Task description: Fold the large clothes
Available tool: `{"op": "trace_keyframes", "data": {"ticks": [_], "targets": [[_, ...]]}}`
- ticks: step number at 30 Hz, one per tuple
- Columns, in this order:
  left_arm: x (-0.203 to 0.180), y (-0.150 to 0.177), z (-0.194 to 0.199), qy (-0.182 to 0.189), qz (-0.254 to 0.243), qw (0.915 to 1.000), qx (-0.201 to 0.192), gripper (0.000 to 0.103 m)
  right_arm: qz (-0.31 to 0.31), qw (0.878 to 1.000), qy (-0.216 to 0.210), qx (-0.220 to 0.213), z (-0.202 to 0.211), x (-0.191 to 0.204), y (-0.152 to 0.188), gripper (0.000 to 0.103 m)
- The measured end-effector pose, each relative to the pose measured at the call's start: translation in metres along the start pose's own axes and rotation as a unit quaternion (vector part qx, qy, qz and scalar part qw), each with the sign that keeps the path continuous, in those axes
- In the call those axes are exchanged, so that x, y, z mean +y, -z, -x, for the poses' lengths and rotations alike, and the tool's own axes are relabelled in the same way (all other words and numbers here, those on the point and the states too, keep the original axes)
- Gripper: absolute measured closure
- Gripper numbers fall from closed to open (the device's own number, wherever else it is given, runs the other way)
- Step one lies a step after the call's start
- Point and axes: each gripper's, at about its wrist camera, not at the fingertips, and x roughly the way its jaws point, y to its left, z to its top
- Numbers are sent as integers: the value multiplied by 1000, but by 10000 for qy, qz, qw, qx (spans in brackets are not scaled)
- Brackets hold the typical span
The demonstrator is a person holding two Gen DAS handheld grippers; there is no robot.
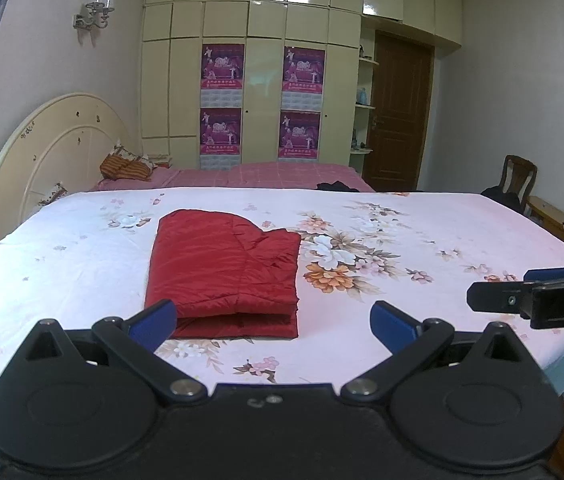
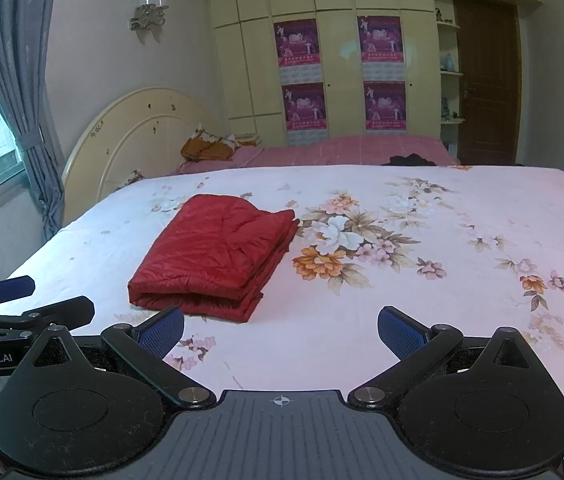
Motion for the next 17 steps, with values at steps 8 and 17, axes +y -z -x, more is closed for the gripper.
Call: {"op": "trace_keyframes", "data": {"ticks": [8, 17], "targets": [[0, 0, 0, -21, -1, 10000, -18, 0, 10, 10000, -4, -4, 0, 0, 0, 1], [7, -3, -1, 72, 58, 9999, -69, 0, 48, 10000, -40, -5, 0, -1, -1, 1]]}}
